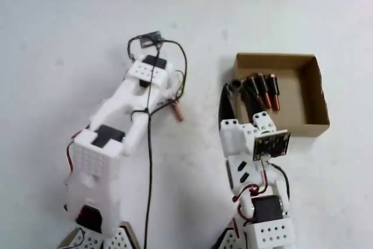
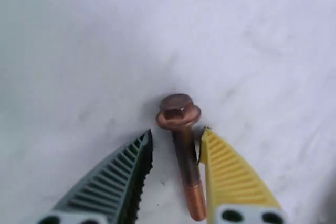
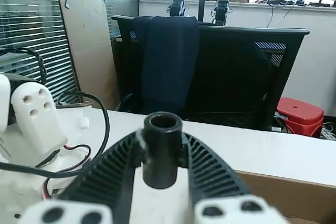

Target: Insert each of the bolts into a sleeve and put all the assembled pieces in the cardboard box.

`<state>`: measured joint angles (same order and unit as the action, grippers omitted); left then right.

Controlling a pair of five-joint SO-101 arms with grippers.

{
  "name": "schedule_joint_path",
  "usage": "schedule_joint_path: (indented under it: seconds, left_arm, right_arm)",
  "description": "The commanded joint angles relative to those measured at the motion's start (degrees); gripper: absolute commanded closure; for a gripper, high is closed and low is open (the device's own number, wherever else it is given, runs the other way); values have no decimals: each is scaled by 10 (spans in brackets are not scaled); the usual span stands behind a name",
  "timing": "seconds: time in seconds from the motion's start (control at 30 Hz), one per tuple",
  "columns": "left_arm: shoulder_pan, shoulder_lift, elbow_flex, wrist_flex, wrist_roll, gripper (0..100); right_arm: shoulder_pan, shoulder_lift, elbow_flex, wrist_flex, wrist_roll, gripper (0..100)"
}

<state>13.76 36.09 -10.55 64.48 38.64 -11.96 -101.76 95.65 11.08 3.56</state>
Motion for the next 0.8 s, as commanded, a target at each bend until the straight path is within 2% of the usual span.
schedule_joint_path:
  seconds: [0.0,0.27,0.37,0.6,0.77]
  left_arm:
    - [-8,8,-44,-11,8,823]
    - [-28,69,-98,-6,11,823]
    - [-27,80,-129,30,33,823]
    - [-27,117,-195,93,37,829]
    - [-23,144,-247,140,36,979]
  right_arm:
    - [3,-14,12,3,-1,981]
    - [3,-14,12,3,-4,981]
    - [3,-14,12,3,-4,981]
    - [2,-14,12,27,-4,981]
    - [2,-14,12,29,-4,981]
